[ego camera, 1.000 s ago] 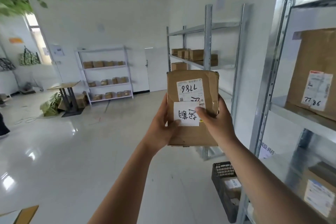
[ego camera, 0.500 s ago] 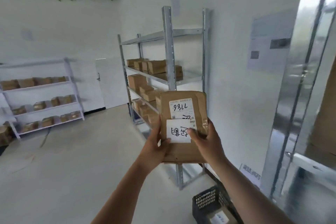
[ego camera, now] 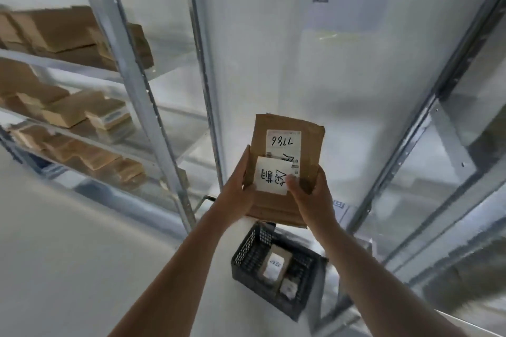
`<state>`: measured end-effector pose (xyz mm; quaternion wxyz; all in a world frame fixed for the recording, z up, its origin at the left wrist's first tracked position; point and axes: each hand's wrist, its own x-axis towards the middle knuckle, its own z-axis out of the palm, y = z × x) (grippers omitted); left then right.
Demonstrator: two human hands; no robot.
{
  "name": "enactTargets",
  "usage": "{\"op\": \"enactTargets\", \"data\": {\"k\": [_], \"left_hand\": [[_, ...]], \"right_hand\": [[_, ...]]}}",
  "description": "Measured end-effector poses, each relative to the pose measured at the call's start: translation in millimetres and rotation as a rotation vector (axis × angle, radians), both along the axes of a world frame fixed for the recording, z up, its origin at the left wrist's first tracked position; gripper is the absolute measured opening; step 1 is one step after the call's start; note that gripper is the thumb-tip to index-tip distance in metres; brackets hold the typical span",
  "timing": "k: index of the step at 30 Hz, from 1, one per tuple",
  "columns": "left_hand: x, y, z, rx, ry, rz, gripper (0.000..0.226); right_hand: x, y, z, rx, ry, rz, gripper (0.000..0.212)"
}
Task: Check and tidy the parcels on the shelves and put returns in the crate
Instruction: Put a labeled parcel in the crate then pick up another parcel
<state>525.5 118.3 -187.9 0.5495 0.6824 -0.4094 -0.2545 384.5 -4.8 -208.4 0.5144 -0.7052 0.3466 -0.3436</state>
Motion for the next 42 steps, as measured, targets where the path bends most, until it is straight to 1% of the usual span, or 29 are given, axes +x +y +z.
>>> {"op": "enactTargets", "data": {"k": [3,5,7,9,11,13,16,17,20,22,23,25,27,29,31,33,34,35,38,40,42], "left_hand": [[18,-35,-44,0.034,0.068,-0.054,0.091],[29,-55,-73,0.081,0.122,-0.065,0.091],[42,-73,-107,0.124,0.172,-0.079,0.09],[54,-86,-145,0.177,0.204,-0.077,0.087],[67,-102,-198,0.261,0.215,-0.089,0.082],[82,-122,-269,0.348,0.214,-0.096,0.083],[94,-147,-375,0.498,0.166,-0.12,0.088],[94,-153,-405,0.541,0.172,-0.148,0.09],[91,-165,-490,0.636,0.18,-0.217,0.099],[89,-172,-538,0.682,0.241,-0.275,0.104],[85,-176,-560,0.708,0.273,-0.31,0.103],[77,-182,-593,0.717,0.336,-0.327,0.095],[66,-187,-623,0.758,0.337,-0.338,0.09],[53,-192,-649,0.808,0.375,-0.356,0.088],[42,-199,-673,0.816,0.394,-0.393,0.085],[36,-207,-688,0.819,0.441,-0.418,0.076],[36,-212,-692,0.821,0.493,-0.43,0.072],[37,-216,-700,0.817,0.538,-0.417,0.07],[39,-231,-729,0.819,0.588,-0.353,0.063],[42,-236,-739,0.832,0.573,-0.29,0.061],[43,-238,-750,0.845,0.571,-0.26,0.062]], "right_hand": [[13,-25,-36,0.028,0.076,-0.072,0.058],[23,-42,-66,0.057,0.118,-0.093,0.053],[34,-56,-101,0.107,0.17,-0.106,0.048],[46,-68,-142,0.149,0.213,-0.116,0.047],[57,-78,-198,0.211,0.247,-0.148,0.05],[68,-88,-269,0.281,0.303,-0.189,0.055],[74,-96,-373,0.415,0.363,-0.299,0.078],[72,-96,-403,0.472,0.38,-0.334,0.081],[67,-97,-483,0.56,0.447,-0.416,0.079],[64,-100,-526,0.56,0.503,-0.468,0.078],[61,-101,-548,0.548,0.538,-0.5,0.079],[56,-103,-580,0.533,0.619,-0.541,0.077],[47,-108,-611,0.517,0.671,-0.55,0.073],[36,-116,-640,0.514,0.692,-0.577,0.075],[23,-123,-666,0.525,0.69,-0.618,0.074],[13,-126,-688,0.531,0.678,-0.63,0.072],[10,-127,-695,0.555,0.67,-0.626,0.071],[8,-128,-701,0.578,0.659,-0.613,0.07],[9,-134,-713,0.628,0.614,-0.567,0.068],[15,-139,-717,0.639,0.594,-0.526,0.074],[13,-140,-735,0.654,0.6,-0.483,0.084]]}}
